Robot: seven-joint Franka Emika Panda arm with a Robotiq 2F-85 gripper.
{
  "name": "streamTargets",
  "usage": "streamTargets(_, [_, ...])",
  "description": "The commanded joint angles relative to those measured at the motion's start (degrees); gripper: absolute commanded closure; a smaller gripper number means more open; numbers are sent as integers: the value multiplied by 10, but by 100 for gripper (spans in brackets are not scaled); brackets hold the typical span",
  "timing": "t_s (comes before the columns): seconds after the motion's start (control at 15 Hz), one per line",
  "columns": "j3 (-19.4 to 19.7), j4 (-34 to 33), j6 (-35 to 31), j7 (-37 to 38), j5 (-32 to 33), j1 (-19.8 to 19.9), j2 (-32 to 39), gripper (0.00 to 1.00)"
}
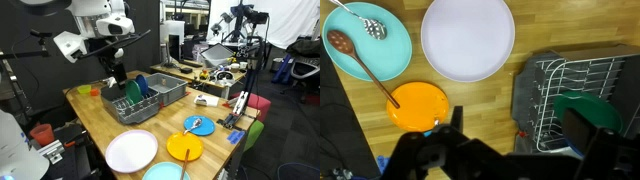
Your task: Remove the green plate from the dish rack and put it on the table
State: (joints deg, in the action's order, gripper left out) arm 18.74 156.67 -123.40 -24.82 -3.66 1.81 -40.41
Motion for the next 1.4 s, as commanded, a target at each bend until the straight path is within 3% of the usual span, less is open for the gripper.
streamTargets(0.0, [-6,-1,2,-4,-5,6,1,0])
streamTargets(0.93, [-6,-1,2,-4,-5,6,1,0])
streamTargets(1.33, [-33,1,-34,24,16,12,79,0])
